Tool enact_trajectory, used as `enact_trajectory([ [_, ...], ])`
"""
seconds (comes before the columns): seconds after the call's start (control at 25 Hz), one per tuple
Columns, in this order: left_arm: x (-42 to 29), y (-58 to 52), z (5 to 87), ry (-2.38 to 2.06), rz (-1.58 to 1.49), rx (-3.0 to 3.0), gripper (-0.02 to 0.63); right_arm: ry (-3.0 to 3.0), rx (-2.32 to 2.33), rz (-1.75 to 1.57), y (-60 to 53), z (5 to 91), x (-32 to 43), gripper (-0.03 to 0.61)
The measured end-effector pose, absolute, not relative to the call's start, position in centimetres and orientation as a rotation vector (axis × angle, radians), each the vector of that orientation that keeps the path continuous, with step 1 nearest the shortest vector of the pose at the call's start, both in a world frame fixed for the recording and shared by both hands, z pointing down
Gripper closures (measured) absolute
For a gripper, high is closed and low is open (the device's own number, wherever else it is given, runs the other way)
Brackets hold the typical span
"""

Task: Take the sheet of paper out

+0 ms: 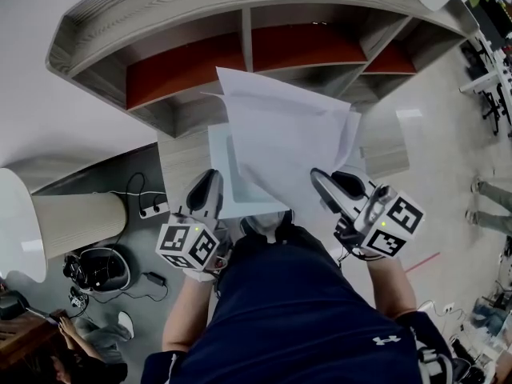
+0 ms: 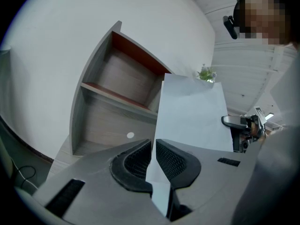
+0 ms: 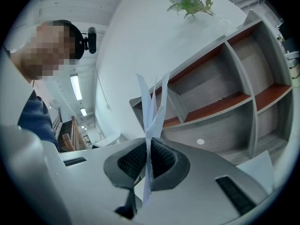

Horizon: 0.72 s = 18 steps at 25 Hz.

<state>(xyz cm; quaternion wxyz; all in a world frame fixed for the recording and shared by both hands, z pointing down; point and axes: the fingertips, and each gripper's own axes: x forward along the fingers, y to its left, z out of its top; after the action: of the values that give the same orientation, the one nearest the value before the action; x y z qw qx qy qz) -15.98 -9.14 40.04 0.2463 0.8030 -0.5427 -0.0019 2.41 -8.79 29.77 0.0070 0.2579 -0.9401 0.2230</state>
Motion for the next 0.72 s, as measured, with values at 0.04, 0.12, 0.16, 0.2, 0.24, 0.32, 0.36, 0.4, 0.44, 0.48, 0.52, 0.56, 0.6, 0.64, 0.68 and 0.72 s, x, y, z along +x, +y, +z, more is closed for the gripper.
enact_trajectory([
  [0.04, -15.96, -9.11, 40.07, -1.479, -0.005, 2.19, 0.571, -2.941, 0.806, 0.696, -8.78, 29.73, 2.4, 0.565],
  [0.12, -15.97, -9.21, 40.05, -1.479, -0.005, 2.192, 0.571, -2.943, 0.806, 0.693, -8.88, 29.63, 2.4, 0.564],
  [0.16, -15.97, -9.28, 40.04, -1.479, -0.006, 2.192, 0.571, -2.944, 0.807, 0.691, -8.96, 29.59, 2.44, 0.565],
  [0.2, -15.94, -9.31, 40.04, -1.479, -0.007, 2.192, 0.571, -2.945, 0.808, 0.691, -9.0, 29.57, 2.51, 0.565],
  [0.24, -15.89, -9.31, 40.05, -1.479, -0.006, 2.191, 0.571, -2.945, 0.81, 0.692, -9.01, 29.57, 2.58, 0.565],
  [0.32, -15.83, -9.26, 40.08, -1.48, -0.006, 2.189, 0.571, -2.946, 0.81, 0.694, -8.99, 29.59, 2.64, 0.565],
  [0.36, -15.83, -9.24, 40.1, -1.48, -0.005, 2.188, 0.571, -2.946, 0.809, 0.694, -8.98, 29.59, 2.62, 0.565],
  [0.4, -15.86, -9.25, 40.11, -1.481, -0.005, 2.188, 0.571, -2.947, 0.807, 0.693, -8.97, 29.58, 2.57, 0.565],
  [0.44, -15.9, -9.26, 40.12, -1.481, -0.005, 2.187, 0.571, -2.948, 0.805, 0.691, -8.96, 29.56, 2.52, 0.565],
  [0.48, -15.93, -9.25, 40.12, -1.481, -0.006, 2.187, 0.571, -2.949, 0.804, 0.69, -8.93, 29.54, 2.48, 0.565],
  [0.52, -15.94, -9.19, 40.12, -1.481, -0.005, 2.187, 0.571, -2.949, 0.802, 0.69, -8.87, 29.54, 2.45, 0.564],
  [0.56, -15.95, -9.1, 40.12, -1.481, -0.005, 2.185, 0.571, -2.949, 0.801, 0.692, -8.79, 29.55, 2.43, 0.565],
  [0.6, -15.94, -9.01, 40.13, -1.481, -0.005, 2.184, 0.571, -2.948, 0.799, 0.694, -8.71, 29.56, 2.44, 0.565],
  [0.64, -15.91, -8.95, 40.12, -1.481, -0.005, 2.183, 0.571, -2.947, 0.799, 0.694, -8.66, 29.54, 2.48, 0.565],
  [0.68, -15.89, -8.95, 40.08, -1.481, -0.005, 2.183, 0.571, -2.947, 0.8, 0.693, -8.66, 29.51, 2.53, 0.564],
  [0.72, -15.88, -8.98, 40.03, -1.482, -0.004, 2.184, 0.571, -2.948, 0.8, 0.69, -8.69, 29.46, 2.58, 0.565],
])
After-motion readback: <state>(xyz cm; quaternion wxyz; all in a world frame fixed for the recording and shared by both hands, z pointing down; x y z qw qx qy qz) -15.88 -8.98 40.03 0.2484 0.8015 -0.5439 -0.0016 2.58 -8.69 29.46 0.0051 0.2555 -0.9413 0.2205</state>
